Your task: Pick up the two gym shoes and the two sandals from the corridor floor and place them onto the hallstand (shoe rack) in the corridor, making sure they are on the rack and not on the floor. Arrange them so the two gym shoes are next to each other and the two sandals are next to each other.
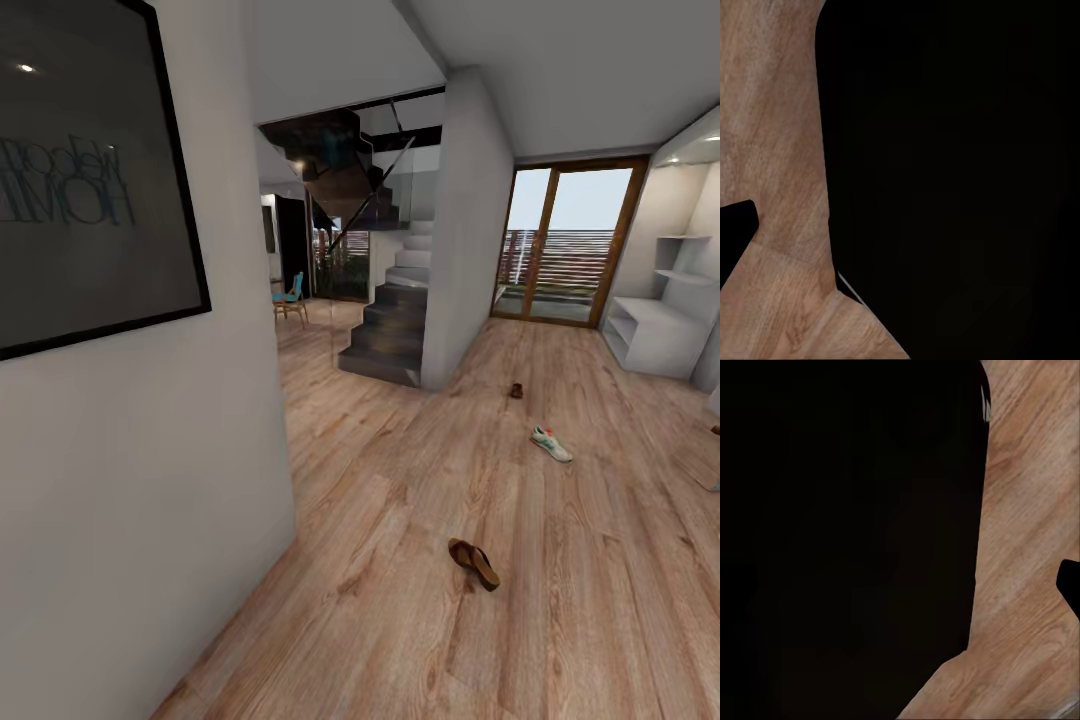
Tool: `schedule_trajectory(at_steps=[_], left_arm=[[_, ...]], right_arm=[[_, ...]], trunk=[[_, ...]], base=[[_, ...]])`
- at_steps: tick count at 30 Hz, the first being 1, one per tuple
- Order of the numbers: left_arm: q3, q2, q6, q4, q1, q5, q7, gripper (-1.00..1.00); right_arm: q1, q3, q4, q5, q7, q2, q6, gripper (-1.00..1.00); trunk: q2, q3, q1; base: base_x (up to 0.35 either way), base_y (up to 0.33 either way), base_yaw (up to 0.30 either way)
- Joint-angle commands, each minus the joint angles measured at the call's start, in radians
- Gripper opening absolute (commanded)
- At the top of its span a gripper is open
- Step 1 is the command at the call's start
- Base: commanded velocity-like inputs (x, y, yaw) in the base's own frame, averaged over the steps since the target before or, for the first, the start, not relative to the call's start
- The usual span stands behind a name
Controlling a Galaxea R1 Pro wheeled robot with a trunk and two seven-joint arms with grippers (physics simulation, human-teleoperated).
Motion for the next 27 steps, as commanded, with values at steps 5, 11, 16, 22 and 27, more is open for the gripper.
schedule_trajectory(at_steps=[5, 11, 16, 22, 27], left_arm=[[0.009, 0.004, 0.005, -0.01, -0.006, 0.004, -0.002, 1.0], [0.009, -0.009, 0.0, -0.044, -0.005, 0.004, -0.002, 1.0], [0.01, -0.01, -0.001, -0.072, -0.005, 0.004, -0.002, 1.0], [0.013, -0.007, -0.001, -0.105, -0.005, 0.004, -0.002, 1.0], [0.014, -0.006, -0.002, -0.133, -0.005, 0.004, -0.002, 1.0]], right_arm=[[-0.005, 0.009, 0.024, 0.002, -0.005, -0.002, -0.002, 1.0], [-0.005, 0.008, -0.004, 0.0, -0.006, -0.002, -0.005, 1.0], [-0.005, 0.005, -0.027, -0.001, -0.006, -0.003, -0.005, 1.0], [-0.005, 0.003, -0.032, -0.001, -0.006, -0.003, -0.005, 1.0], [-0.005, 0.003, -0.032, -0.002, -0.006, -0.003, -0.005, 1.0]], trunk=[[0.0, 0.0, 0.0], [0.0, 0.0, 0.0], [0.0, 0.0, 0.0], [0.0, 0.0, 0.0], [0.0, 0.0, 0.0]], base=[[0.0, 0.0, 0.0], [0.0, 0.0, 0.0], [0.0, 0.0, -0.006], [0.0, 0.0, -0.177], [0.0, 0.0, -0.283]])
